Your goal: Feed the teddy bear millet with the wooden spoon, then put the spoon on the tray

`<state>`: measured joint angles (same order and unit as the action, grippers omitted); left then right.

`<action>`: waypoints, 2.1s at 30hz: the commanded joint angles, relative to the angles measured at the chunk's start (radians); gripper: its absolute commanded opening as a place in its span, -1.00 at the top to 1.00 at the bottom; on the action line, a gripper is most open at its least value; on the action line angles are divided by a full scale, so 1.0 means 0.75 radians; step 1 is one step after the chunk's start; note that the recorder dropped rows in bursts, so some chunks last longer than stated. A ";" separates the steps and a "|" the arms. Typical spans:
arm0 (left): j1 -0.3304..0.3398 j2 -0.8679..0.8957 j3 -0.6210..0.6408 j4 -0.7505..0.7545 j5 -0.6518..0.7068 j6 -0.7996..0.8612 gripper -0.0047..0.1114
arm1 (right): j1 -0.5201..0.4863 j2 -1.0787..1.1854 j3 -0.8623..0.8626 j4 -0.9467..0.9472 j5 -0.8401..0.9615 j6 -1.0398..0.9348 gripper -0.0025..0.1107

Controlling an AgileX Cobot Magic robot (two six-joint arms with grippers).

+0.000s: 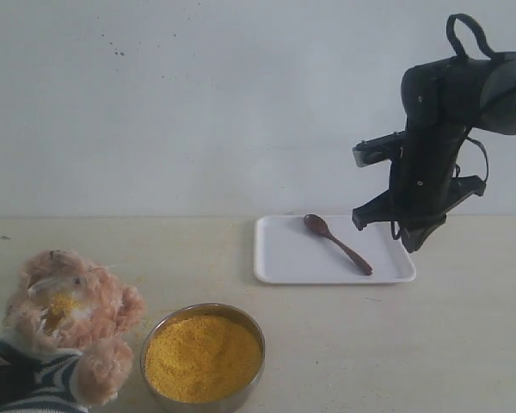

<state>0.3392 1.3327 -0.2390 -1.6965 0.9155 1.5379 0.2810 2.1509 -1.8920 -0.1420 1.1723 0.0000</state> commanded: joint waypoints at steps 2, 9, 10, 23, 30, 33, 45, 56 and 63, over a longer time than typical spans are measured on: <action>-0.003 0.000 0.008 -0.014 0.024 0.006 0.85 | -0.006 -0.031 -0.006 -0.012 0.000 0.022 0.96; -0.003 0.000 0.008 -0.014 0.024 0.006 0.85 | -0.006 -0.133 0.147 -0.043 -0.159 0.114 0.96; -0.003 0.000 0.008 -0.014 0.024 0.006 0.85 | -0.006 -0.165 0.208 -0.062 -0.224 0.146 0.96; -0.003 0.000 0.008 -0.014 0.024 0.006 0.85 | -0.278 -0.762 1.153 -0.425 -1.100 0.577 0.96; -0.003 0.000 0.008 -0.014 0.024 0.006 0.85 | -0.386 -0.961 1.447 -0.373 -1.329 0.601 0.96; -0.003 0.000 0.008 -0.014 0.024 0.006 0.85 | -0.378 -1.074 1.550 -0.309 -1.441 0.621 0.96; -0.003 0.000 0.008 -0.014 0.032 0.006 0.85 | -0.375 -1.869 1.869 -0.208 -1.671 0.664 0.96; -0.003 0.000 0.008 -0.011 0.032 0.006 0.85 | -0.035 -2.462 2.055 -0.284 -1.575 0.492 0.96; 0.000 0.000 0.008 -0.011 0.032 0.006 0.85 | 0.068 -2.689 2.055 -0.287 -1.365 0.399 0.96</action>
<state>0.3392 1.3327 -0.2390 -1.6965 0.9155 1.5379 0.3192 0.1670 -0.3554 -0.3517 0.1030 0.3201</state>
